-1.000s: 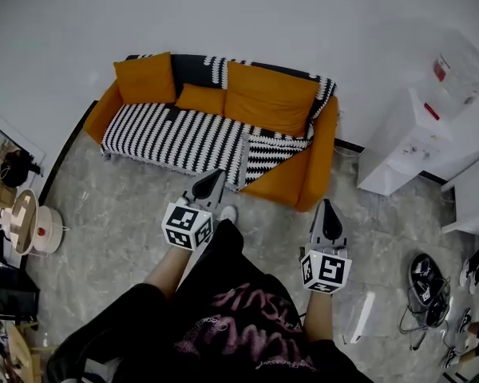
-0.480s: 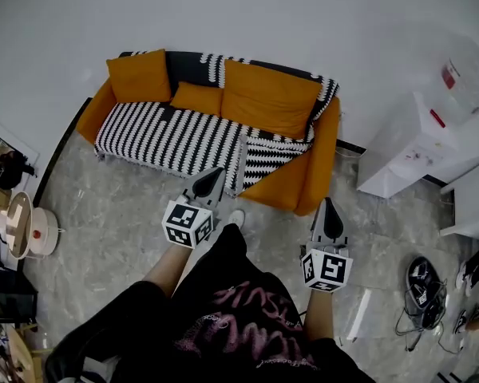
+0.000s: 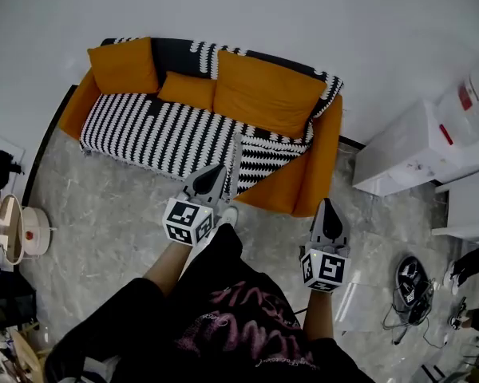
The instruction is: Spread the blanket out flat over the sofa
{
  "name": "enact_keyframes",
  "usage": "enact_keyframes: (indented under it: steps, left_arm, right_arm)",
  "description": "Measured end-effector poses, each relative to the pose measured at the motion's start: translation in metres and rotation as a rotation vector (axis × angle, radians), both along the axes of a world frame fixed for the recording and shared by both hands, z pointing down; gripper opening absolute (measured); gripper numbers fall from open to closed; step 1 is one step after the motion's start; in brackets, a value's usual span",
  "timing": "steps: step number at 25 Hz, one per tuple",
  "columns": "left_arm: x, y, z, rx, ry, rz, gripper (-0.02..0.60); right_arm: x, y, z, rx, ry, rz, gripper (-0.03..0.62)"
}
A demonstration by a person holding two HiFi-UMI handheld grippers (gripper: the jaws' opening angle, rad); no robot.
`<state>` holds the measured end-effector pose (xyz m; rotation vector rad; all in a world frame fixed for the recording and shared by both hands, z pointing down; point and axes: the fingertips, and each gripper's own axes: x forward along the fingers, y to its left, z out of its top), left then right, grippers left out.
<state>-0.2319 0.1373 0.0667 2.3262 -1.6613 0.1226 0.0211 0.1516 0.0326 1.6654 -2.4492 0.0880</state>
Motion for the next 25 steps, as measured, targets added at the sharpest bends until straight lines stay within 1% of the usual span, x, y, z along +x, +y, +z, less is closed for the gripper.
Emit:
enact_keyframes:
  steps: [3,6,15,21,25]
  left_arm:
    - [-0.014,-0.025,0.006,-0.014,-0.004,0.013,0.009]
    - [-0.027,-0.047,0.012,-0.032,0.008,0.024,0.010]
    - [-0.067,-0.115,0.033,-0.088,0.042,0.065,0.010]
    - [-0.075,-0.152,0.053,-0.123,0.047,0.123,0.010]
    - [-0.078,-0.163,0.066,-0.146,0.049,0.143,0.010]
  right_arm:
    - [-0.012,-0.025,0.002,-0.017,-0.003,0.018,0.020]
    - [-0.024,-0.047,0.002,-0.030,-0.016,0.042,0.020]
    - [-0.061,-0.108,0.006,-0.065,0.024,0.097,0.020]
    - [-0.079,-0.136,0.019,-0.091,0.045,0.129,0.020]
    - [-0.084,-0.142,0.033,-0.122,0.050,0.147,0.020]
